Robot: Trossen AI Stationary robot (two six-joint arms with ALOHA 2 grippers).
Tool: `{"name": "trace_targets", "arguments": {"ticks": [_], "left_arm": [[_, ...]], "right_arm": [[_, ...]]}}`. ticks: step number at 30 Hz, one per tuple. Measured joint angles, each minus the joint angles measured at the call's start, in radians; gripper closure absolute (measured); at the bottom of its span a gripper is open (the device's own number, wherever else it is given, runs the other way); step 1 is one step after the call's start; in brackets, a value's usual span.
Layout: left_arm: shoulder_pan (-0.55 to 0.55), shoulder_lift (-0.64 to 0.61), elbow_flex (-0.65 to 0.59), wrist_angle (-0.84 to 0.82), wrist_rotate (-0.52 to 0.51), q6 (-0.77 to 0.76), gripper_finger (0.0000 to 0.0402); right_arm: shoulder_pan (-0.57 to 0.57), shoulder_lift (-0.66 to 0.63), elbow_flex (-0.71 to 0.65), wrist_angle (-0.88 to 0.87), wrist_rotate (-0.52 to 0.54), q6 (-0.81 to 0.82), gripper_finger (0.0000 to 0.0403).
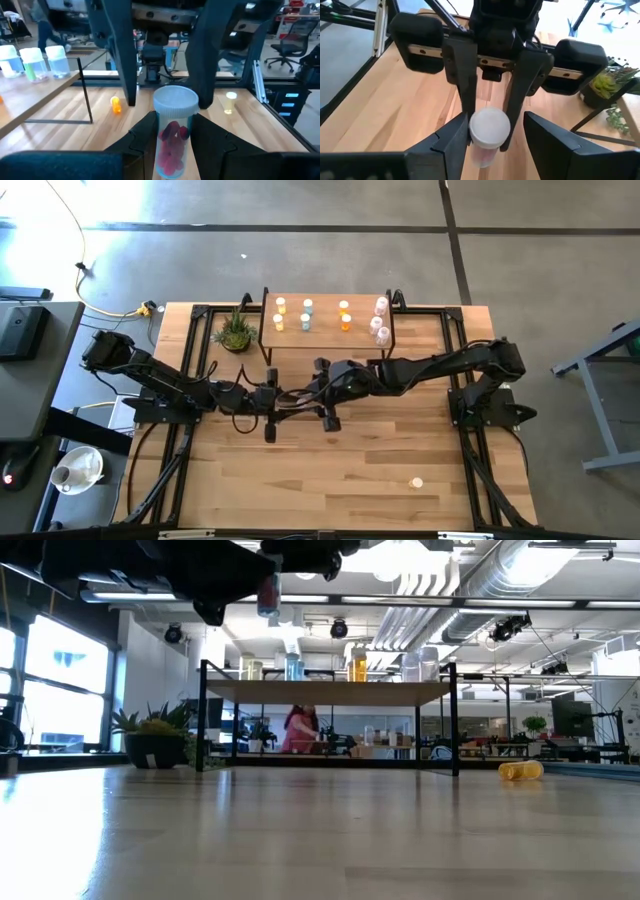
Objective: Pick and place medicine bottles onto shelf by color
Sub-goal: Put the blue pill bottle on the shelf aligned with the other blue pill bottles
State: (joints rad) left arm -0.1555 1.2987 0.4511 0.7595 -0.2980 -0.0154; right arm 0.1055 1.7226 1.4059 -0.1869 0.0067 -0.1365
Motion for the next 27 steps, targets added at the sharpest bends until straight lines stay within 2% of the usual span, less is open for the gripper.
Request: {"name": "trace_targets", "arguments": {"ticks": [6, 14, 27], "left_arm": [[0.0, 0.0, 0.0, 0.009, -0.008, 0.014, 0.0307], [0.0, 0.0, 0.0, 0.025, -0.005, 0.027, 0.0307], [0.0, 0.0, 0.0, 0.021, -0.004, 0.02, 0.0307]], "right_arm": [[-0.003, 0.0, 0.0, -0.011, -0.061, 0.006, 0.0219], [-0.007, 0.0, 0.0, -0.012, -0.043, 0.034, 0.0223], [-0.006, -0.001, 0.0, -0.015, -0.048, 0.035, 0.0291]]}}
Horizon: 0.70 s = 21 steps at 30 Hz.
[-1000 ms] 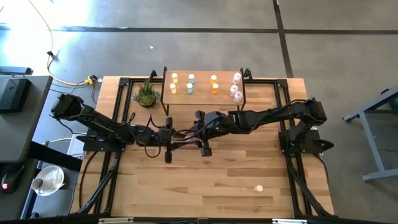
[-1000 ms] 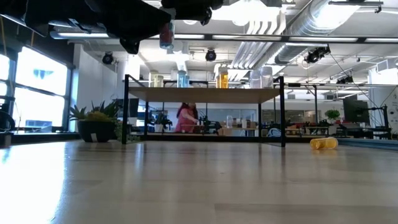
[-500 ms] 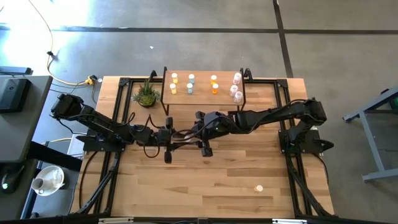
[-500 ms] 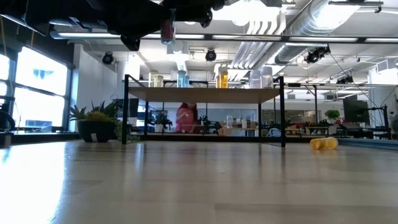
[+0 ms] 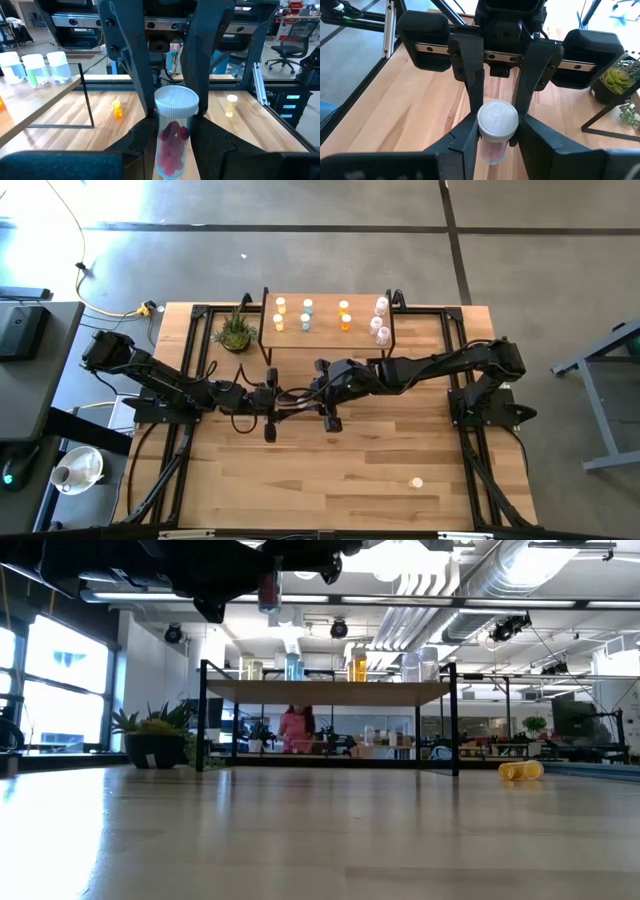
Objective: Pick and place medicine bottles onto shelf by color
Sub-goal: Put the blue pill bottle on the shelf aligned with the other blue pill bottles
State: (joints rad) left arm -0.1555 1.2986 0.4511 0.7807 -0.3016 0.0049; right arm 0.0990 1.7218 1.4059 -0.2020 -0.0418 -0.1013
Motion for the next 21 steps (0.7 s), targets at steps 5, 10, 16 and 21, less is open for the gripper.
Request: {"name": "trace_targets", "arguments": {"ticks": [5, 10, 16, 21], "left_arm": [[0.0, 0.0, 0.0, 0.0, 0.002, -0.001, 0.0307], [0.0, 0.0, 0.0, 0.0, 0.003, -0.001, 0.0307], [0.0, 0.0, 0.0, 0.0, 0.003, -0.001, 0.0307], [0.0, 0.0, 0.0, 0.0, 0.002, -0.001, 0.03]], "right_arm": [[0.0, 0.0, 0.0, -0.008, 0.0, 0.0, 0.0295], [0.0, 0.0, 0.0, -0.012, 0.001, 0.0, 0.0296], [0.0, 0.0, 0.0, -0.015, 0.004, 0.0, 0.0296], [0.0, 0.0, 0.0, -0.016, 0.004, 0.0, 0.0297]]}}
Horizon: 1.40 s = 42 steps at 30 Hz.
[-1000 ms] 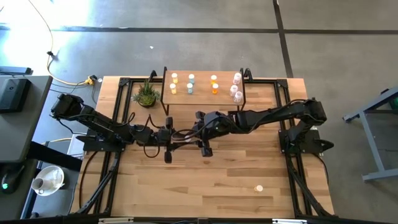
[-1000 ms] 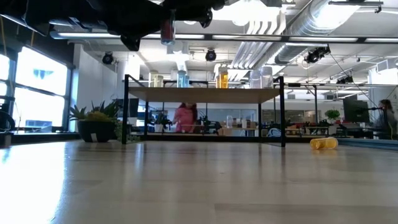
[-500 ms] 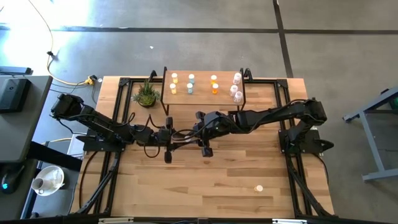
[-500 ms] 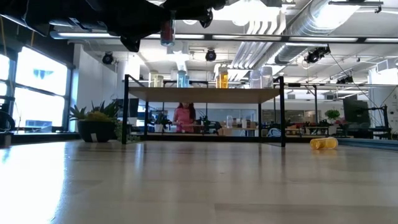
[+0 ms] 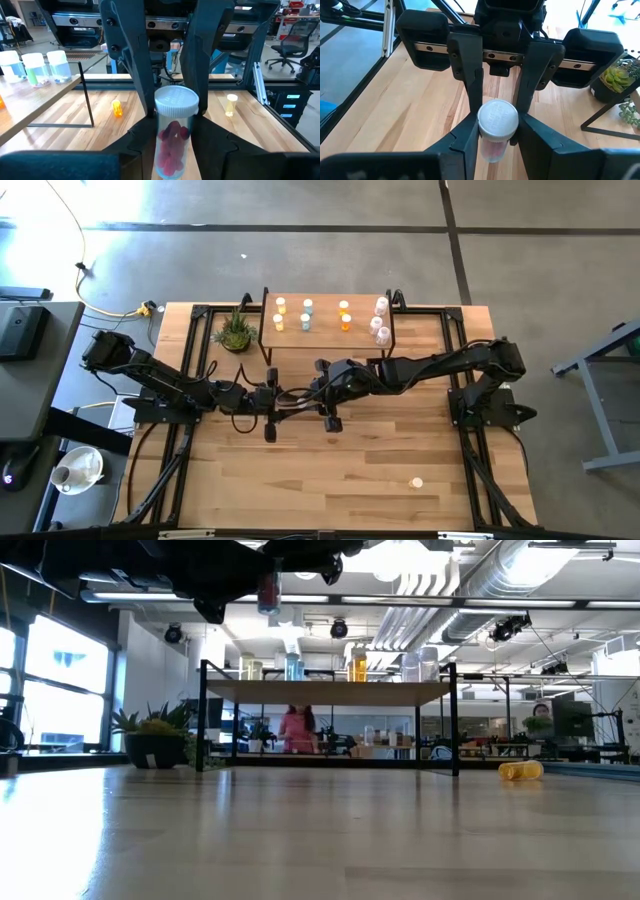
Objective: Pick and place medicine bottles onto shelf by color
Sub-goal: Put the blue pill bottle on the shelf aligned with the other blue pill bottles
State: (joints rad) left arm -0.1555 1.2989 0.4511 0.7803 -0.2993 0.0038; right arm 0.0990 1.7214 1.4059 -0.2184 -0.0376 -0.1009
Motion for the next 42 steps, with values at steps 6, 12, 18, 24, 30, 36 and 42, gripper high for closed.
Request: {"name": "trace_targets", "arguments": {"ticks": [6, 12, 18, 24, 30, 36, 42], "left_arm": [[0.0, 0.0, 0.0, 0.0, 0.0, 0.0, 0.0258], [-0.001, 0.0, 0.0, -0.005, 0.004, 0.0, 0.0206], [-0.002, -0.013, 0.0, -0.014, -0.003, 0.0, 0.0175], [-0.002, -0.071, 0.002, -0.105, -0.064, 0.001, 0.0172], [-0.003, -0.174, 0.002, -0.224, -0.075, -0.001, 0.0172], [-0.003, -0.272, 0.002, -0.31, -0.076, 0.0, 0.0172], [-0.003, -0.363, 0.001, -0.389, -0.078, 0.0, 0.0172]], "right_arm": [[0.0, 0.0, 0.0, -0.002, 0.0, 0.0, 0.0297], [-0.003, 0.0, 0.0, -0.003, 0.004, -0.003, 0.0297], [-0.025, -0.012, 0.0, -0.006, -0.001, -0.003, 0.0297], [-0.05, -0.058, -0.001, -0.016, 0.003, -0.003, 0.0297], [-0.08, -0.112, -0.001, -0.021, 0.012, -0.003, 0.0297], [-0.136, -0.154, -0.001, 0.022, 0.012, -0.003, 0.0297], [-0.223, -0.158, -0.001, 0.118, 0.012, -0.004, 0.0297]]}}
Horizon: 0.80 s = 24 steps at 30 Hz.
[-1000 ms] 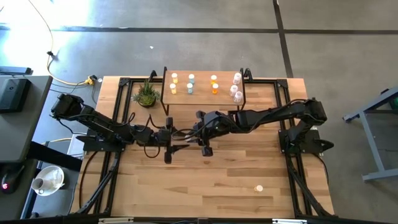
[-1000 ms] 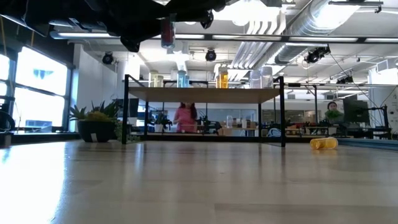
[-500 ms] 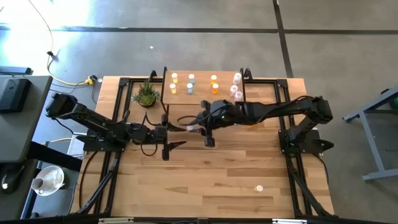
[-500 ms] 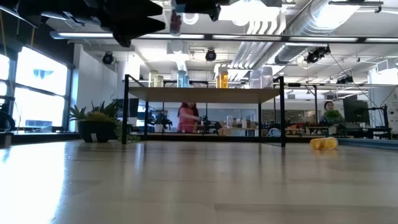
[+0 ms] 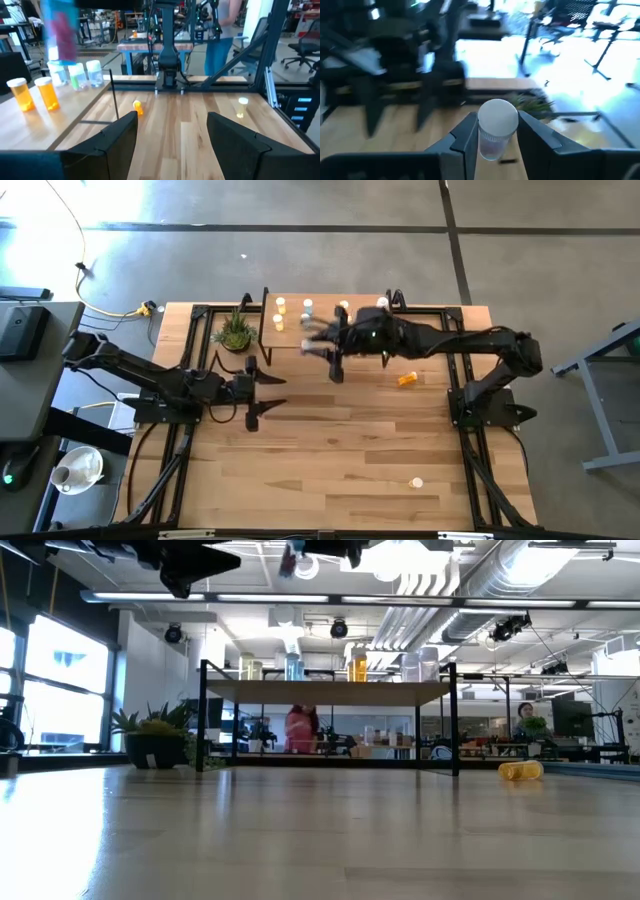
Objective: Pick and place medicine bottles onto shelf by color
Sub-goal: Put the blue pill bottle on the shelf aligned with the other blue pill bottles
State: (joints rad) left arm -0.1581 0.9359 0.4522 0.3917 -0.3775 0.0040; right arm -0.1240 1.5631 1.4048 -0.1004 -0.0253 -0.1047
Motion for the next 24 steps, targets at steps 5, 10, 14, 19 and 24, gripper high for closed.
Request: {"name": "trace_targets", "arguments": {"ticks": [5, 10, 14, 19, 24], "left_arm": [[0.0, -0.065, 0.0, -0.067, 0.0, 0.0, 0.0172], [0.0, -0.114, 0.0, -0.09, 0.0, 0.0, 0.0172], [0.0, -0.143, 0.0, -0.089, 0.0, 0.0, 0.0172], [0.001, -0.168, 0.0, -0.09, 0.0, 0.005, 0.0172], [0.001, -0.169, 0.0, -0.092, -0.001, 0.017, 0.0172]], "right_arm": [[-0.076, 0.0, 0.0, 0.068, 0.051, 0.025, 0.0297], [-0.143, 0.0, 0.004, 0.137, 0.041, 0.036, 0.0297], [-0.186, 0.005, 0.064, 0.103, 0.029, 0.08, 0.0297], [-0.206, 0.055, 0.186, -0.002, -0.002, 0.106, 0.0297], [-0.201, 0.134, 0.285, -0.146, -0.013, 0.1, 0.0297]]}}
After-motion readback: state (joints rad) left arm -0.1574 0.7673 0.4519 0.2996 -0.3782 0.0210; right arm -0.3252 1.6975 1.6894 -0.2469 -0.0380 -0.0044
